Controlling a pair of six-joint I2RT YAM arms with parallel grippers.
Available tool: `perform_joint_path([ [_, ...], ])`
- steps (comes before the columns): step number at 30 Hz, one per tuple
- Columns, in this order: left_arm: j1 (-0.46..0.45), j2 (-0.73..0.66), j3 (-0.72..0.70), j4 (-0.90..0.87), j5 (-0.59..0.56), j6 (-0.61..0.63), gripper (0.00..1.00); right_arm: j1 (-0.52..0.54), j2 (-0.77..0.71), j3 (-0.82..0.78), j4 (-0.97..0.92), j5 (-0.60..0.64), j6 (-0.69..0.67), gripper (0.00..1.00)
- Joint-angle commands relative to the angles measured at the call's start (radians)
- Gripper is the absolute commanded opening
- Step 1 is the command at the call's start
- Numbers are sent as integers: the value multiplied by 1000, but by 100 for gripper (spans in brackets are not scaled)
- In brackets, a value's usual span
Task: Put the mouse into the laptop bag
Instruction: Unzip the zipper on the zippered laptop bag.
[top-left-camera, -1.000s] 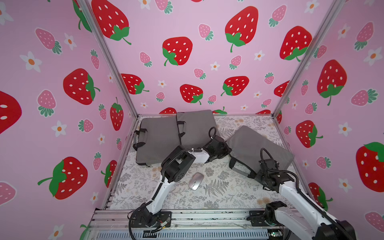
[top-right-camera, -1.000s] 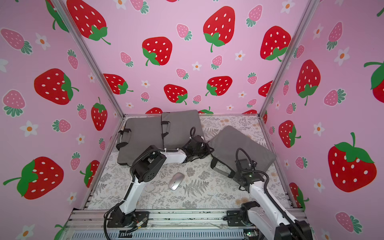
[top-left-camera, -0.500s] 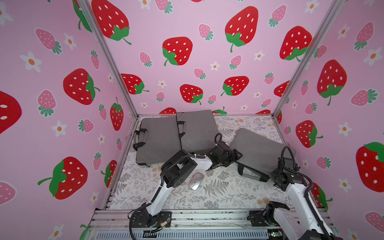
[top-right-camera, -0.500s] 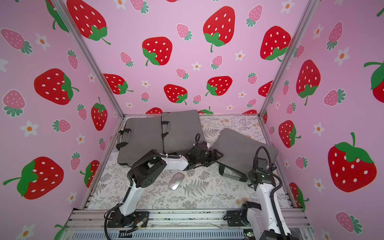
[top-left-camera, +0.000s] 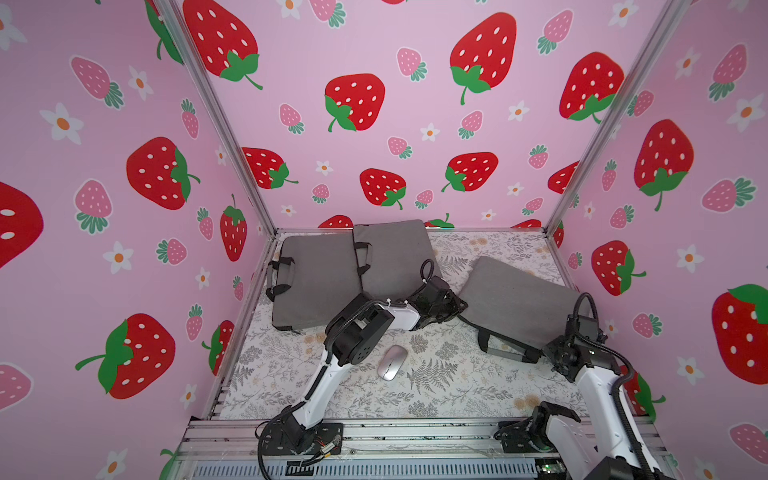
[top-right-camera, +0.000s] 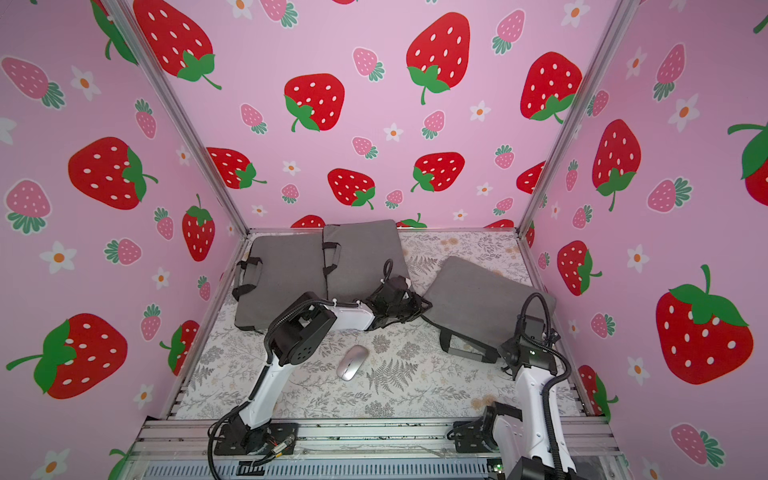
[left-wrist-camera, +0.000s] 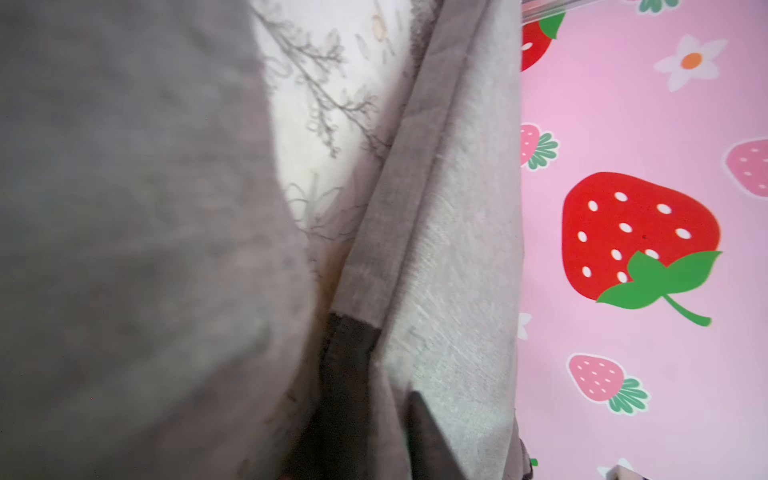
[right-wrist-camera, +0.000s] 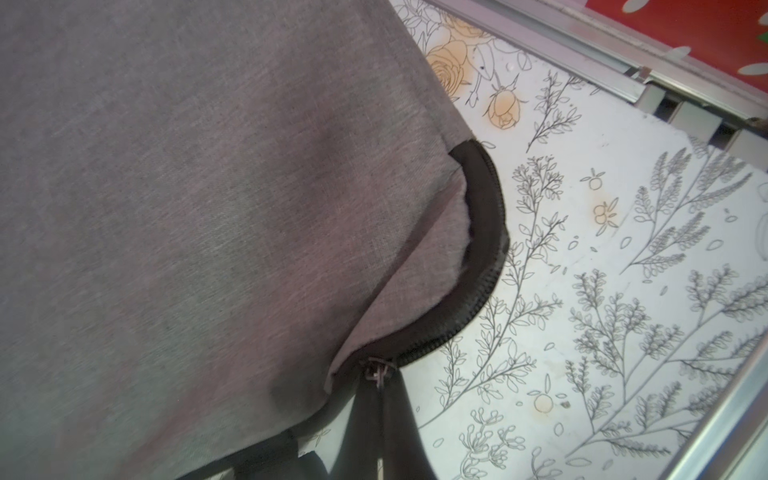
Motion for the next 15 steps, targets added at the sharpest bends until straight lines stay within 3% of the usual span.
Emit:
perform_joint_path([
  [1, -21, 0, 53, -86, 13, 18, 0, -3, -45, -20, 29, -122, -23, 0],
  [4, -35, -14, 51, -82, -3, 24, 0, 22, -65, -66, 66, -201, -8, 0],
  [8, -40, -16, 50, -68, -1, 15, 0, 139, -29, -106, 121, -184, 35, 0],
  [15, -28, -38, -1, -57, 1, 7, 0, 431, 120, -45, 125, -3, 109, 0],
])
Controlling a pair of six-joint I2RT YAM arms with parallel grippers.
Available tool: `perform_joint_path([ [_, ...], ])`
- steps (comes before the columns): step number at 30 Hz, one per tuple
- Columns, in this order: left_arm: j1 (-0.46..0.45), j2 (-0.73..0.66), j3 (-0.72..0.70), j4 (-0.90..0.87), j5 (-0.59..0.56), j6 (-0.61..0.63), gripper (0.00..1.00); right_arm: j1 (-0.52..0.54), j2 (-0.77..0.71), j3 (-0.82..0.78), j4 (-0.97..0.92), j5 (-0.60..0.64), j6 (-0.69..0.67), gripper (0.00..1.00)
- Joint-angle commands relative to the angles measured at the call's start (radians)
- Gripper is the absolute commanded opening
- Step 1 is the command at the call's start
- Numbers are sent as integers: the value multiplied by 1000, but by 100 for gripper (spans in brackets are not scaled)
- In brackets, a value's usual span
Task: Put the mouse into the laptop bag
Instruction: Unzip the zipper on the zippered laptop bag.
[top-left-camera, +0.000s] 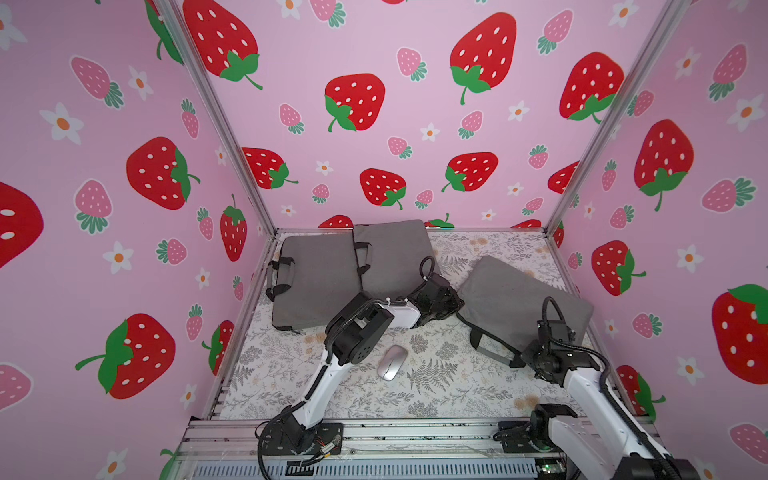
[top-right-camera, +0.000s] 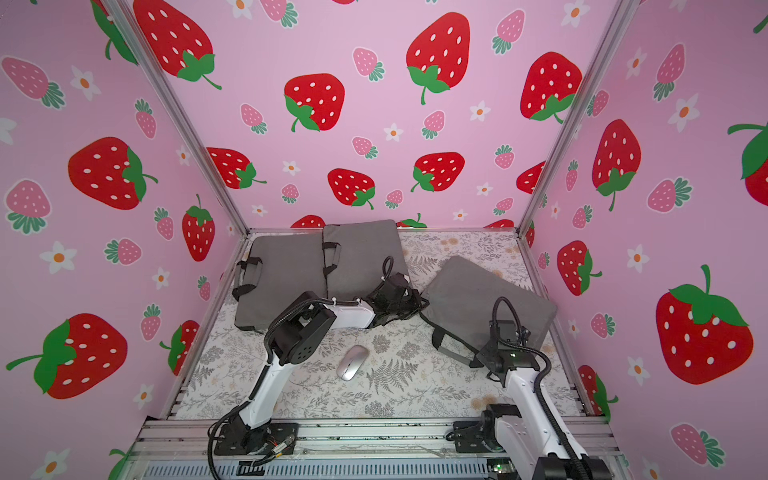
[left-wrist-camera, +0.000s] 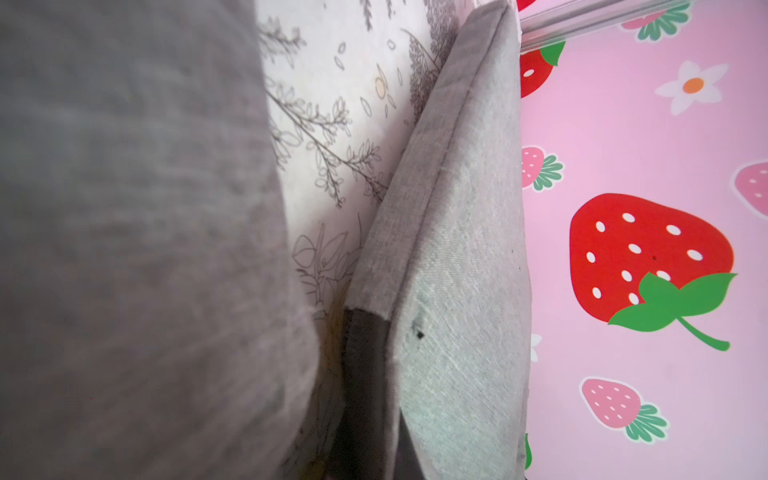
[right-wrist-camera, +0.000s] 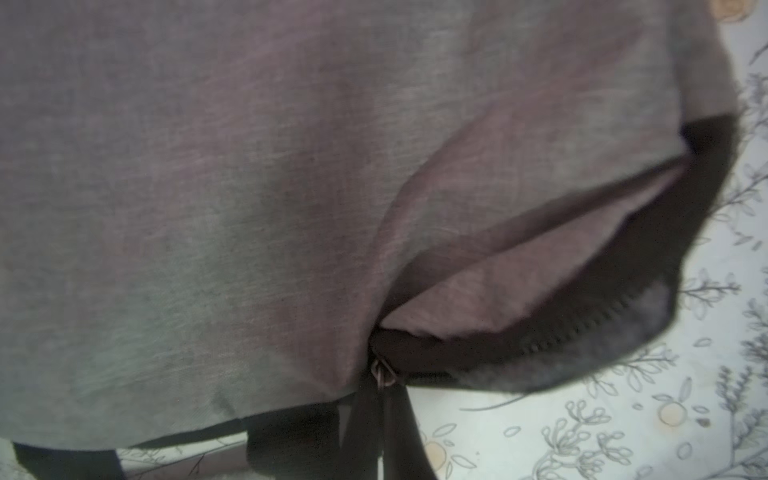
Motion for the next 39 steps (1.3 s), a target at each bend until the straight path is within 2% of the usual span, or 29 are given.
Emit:
perform_joint_path([
  [1, -26, -46, -48, -8, 60, -12, 0, 92, 54, 57, 14, -21, 53, 0],
  [6, 27, -182, -244, 100, 62, -34, 0, 87, 33, 114, -179, 131, 99, 0],
  [9, 32, -281, -326, 119, 55, -24, 0, 70, -10, 108, -176, 110, 80, 0],
  [15, 53, -434, -412, 30, 1, 31, 0, 70, -148, 9, -96, 55, 56, 0],
  [18, 92, -468, -370, 18, 61, 40, 0, 70, -221, -20, -103, 47, 46, 0],
  [20, 108, -476, -286, -67, 73, 81, 0, 70, -246, -44, -79, 34, 40, 0],
  [24, 132, -413, -61, -310, -21, 194, 0, 70, -209, -134, 125, -68, 16, 0],
  [26, 164, -361, -5, -328, -28, 187, 0, 71, -154, -124, 159, -75, 8, 0],
  [32, 268, -239, 55, -290, 10, 130, 0, 71, 3, -20, 181, -69, -29, 0],
  [39, 305, -216, 18, -275, 10, 134, 0, 80, 160, -17, 187, -140, -48, 0],
])
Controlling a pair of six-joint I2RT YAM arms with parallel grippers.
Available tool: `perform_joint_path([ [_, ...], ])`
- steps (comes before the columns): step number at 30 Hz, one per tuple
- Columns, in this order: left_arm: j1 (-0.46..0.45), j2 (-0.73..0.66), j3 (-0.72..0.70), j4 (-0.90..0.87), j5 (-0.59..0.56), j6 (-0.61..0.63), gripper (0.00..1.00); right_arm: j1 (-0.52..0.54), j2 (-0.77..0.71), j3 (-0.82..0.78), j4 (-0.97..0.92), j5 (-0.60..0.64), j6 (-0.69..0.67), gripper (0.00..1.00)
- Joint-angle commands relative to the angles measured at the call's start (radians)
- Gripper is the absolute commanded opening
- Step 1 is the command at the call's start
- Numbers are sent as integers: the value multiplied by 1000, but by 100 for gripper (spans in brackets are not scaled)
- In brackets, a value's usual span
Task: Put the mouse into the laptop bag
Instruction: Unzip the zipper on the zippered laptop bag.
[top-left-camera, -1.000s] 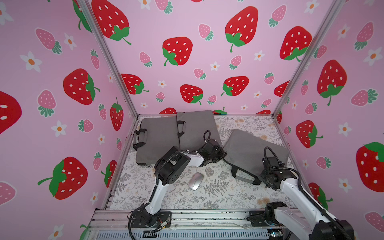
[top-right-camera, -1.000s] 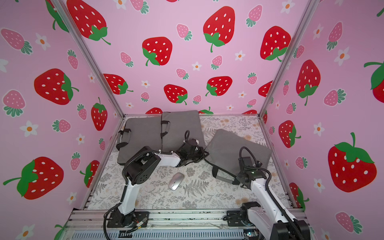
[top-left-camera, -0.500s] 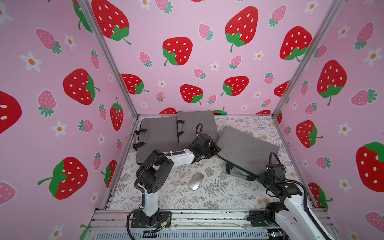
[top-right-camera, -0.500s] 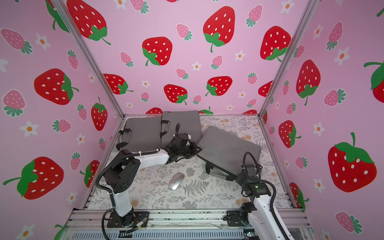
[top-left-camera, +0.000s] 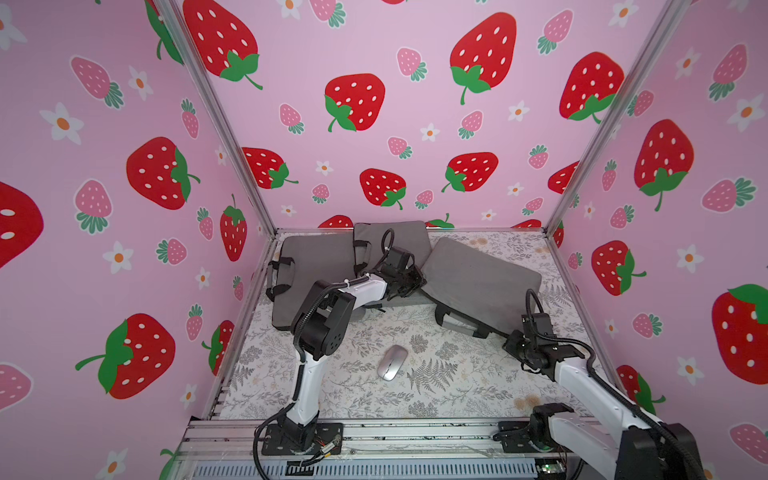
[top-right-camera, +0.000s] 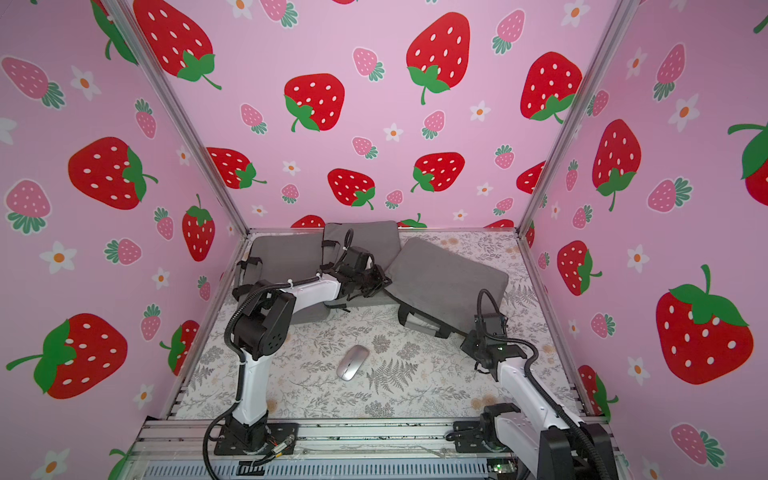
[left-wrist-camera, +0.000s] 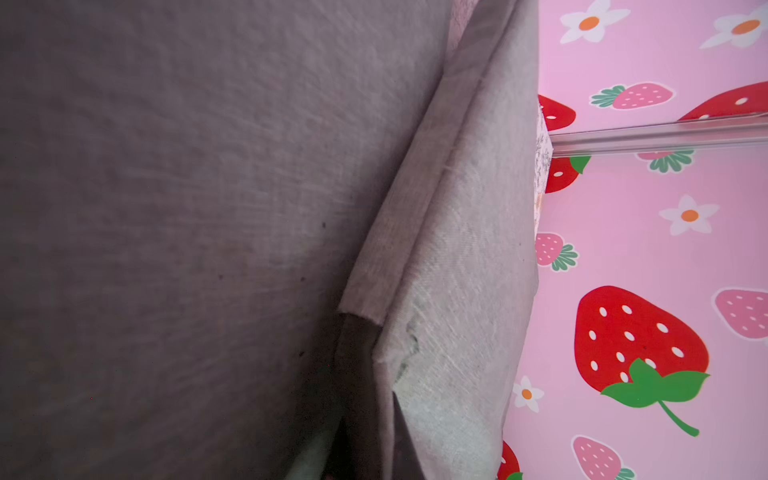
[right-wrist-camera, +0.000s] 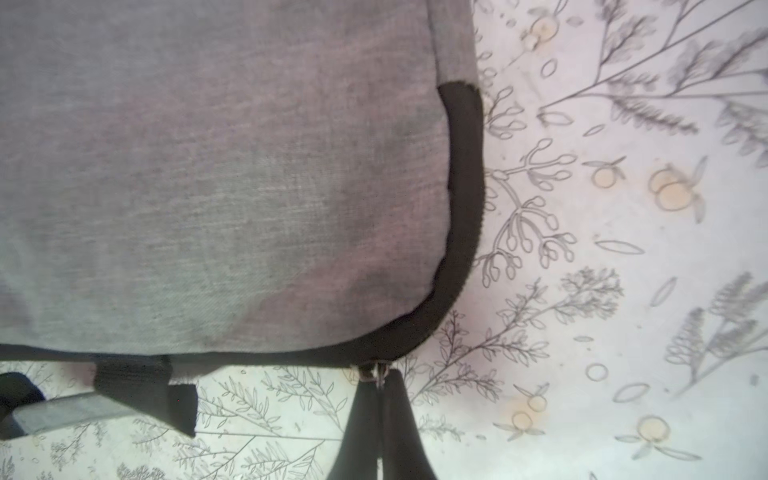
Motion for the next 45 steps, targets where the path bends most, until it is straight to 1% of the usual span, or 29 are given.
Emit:
perform_joint_path([
  [1, 32, -34, 0, 90, -81, -7, 0, 13, 41, -3, -59, -4, -12, 0],
  [4, 36, -18, -33, 140, -50, -31, 0, 73, 75, 5, -65, 0, -1, 0],
  [8, 40, 10, -40, 184, 0, -61, 0, 170, 147, 51, -74, 49, 33, 0],
  [11, 39, 11, -49, 205, 23, -71, 0, 235, 206, 85, -44, 81, 55, 0],
  [15, 38, -10, -78, 208, 18, -62, 0, 286, 298, 135, 1, 83, 60, 0],
  [19, 31, -23, -110, 232, 16, -68, 0, 311, 336, 167, 23, 86, 60, 0],
  [23, 16, -35, -150, 280, 22, -95, 0, 315, 317, 181, 16, 96, 78, 0],
  [26, -17, -58, -184, 311, 10, -106, 0, 314, 312, 191, 25, 94, 86, 0],
  [28, -50, -73, -196, 315, -4, -106, 0, 314, 313, 198, 32, 81, 87, 0],
  [31, -125, -73, -189, 306, -30, -100, 0, 315, 299, 197, 60, 39, 73, 0],
  [34, -208, -49, -166, 319, -34, -106, 0, 309, 231, 197, 29, 42, 45, 0],
  [37, -270, -32, -133, 307, -45, -102, 0, 246, 128, 162, -9, 37, 11, 0],
  [41, -287, -31, -143, 322, -59, -120, 0, 127, 5, 72, -54, 34, -13, 0],
  [42, -287, -32, -153, 332, -60, -126, 0, 109, -18, 53, -56, 22, -16, 0],
  [44, -297, -26, -162, 354, -60, -138, 0, 106, -48, 34, -47, 4, -20, 0],
  [45, -308, -19, -161, 363, -60, -141, 0, 107, -56, 28, -31, -24, -21, 0],
])
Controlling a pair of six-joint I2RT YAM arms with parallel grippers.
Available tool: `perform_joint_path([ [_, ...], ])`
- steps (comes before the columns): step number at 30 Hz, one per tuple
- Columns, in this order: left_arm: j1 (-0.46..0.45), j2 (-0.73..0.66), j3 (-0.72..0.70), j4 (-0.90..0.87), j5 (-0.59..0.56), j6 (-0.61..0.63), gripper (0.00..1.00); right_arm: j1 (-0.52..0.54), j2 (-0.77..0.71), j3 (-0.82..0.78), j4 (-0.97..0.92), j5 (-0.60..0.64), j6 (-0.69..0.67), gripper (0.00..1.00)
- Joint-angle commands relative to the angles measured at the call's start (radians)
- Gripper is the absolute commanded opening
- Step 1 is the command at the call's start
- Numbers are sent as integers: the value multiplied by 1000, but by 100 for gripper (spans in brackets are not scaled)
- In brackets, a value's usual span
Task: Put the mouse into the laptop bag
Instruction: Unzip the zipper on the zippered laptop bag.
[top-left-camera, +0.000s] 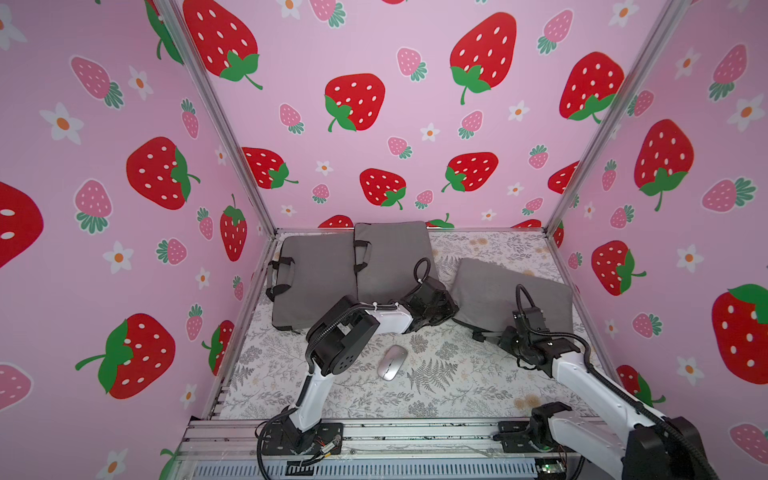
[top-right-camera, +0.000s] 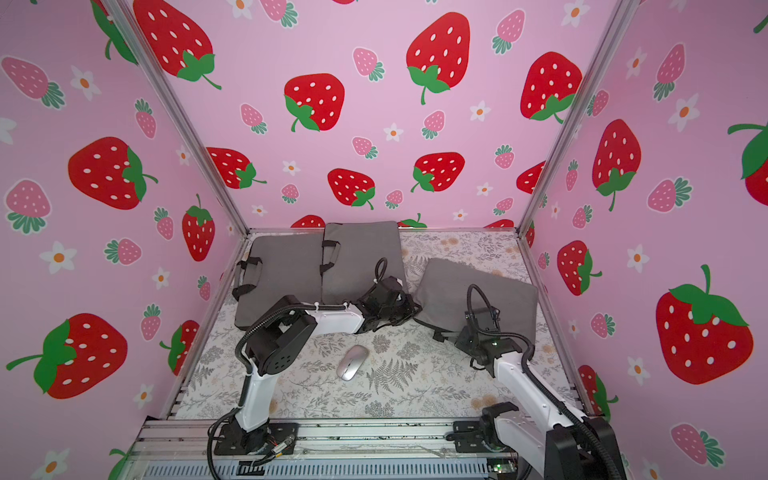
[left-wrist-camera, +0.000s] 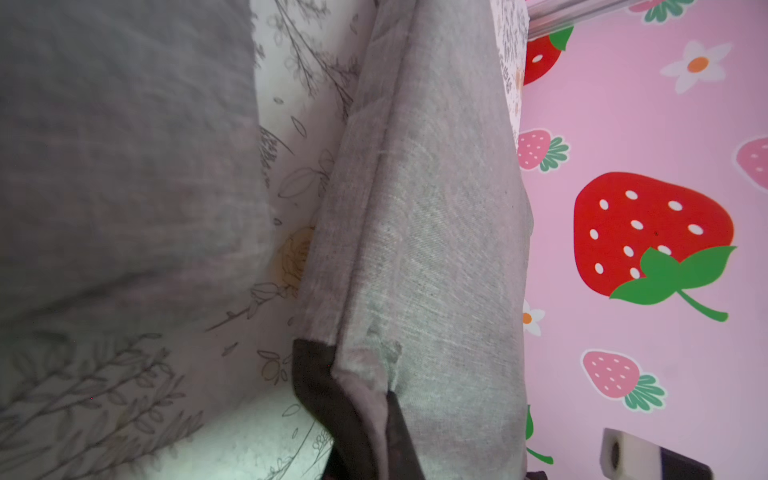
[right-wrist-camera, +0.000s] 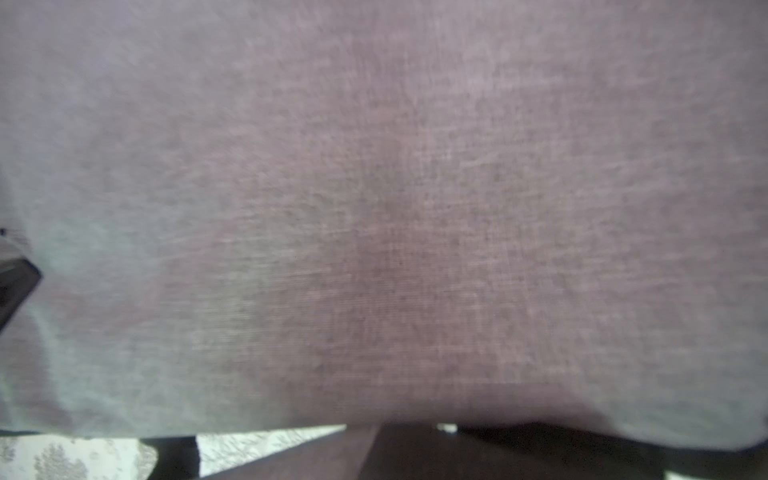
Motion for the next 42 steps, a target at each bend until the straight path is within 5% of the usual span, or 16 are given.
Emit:
perform_joint_path([
  [1, -23, 3, 24, 83, 64, -21, 0, 0, -29, -19, 43, -92, -16, 0],
  [7, -93, 39, 76, 65, 49, -29, 1, 162, 78, 59, 116, -101, 8, 0],
  [10, -113, 43, 71, 82, 35, -14, 16, 264, 138, 110, 128, -65, 7, 0],
  [16, -116, 72, 93, 65, 71, -3, 16, 329, 165, 141, 146, -56, -24, 0],
  [18, -115, 65, 79, 66, 65, 2, 27, 328, 152, 132, 133, -34, -21, 0],
  [22, -77, 17, 47, 39, 56, 20, 64, 315, 99, 77, 109, 14, 12, 0],
  [26, -13, -37, 3, 37, 61, 31, 79, 265, 26, -5, 76, 30, 62, 0],
  [35, 28, 90, 129, 7, 102, 23, 82, 193, -213, -100, -68, 124, 158, 0],
  [42, 3, 290, 336, -18, 148, -28, 82, 171, -224, -107, -85, 111, 161, 0],
])
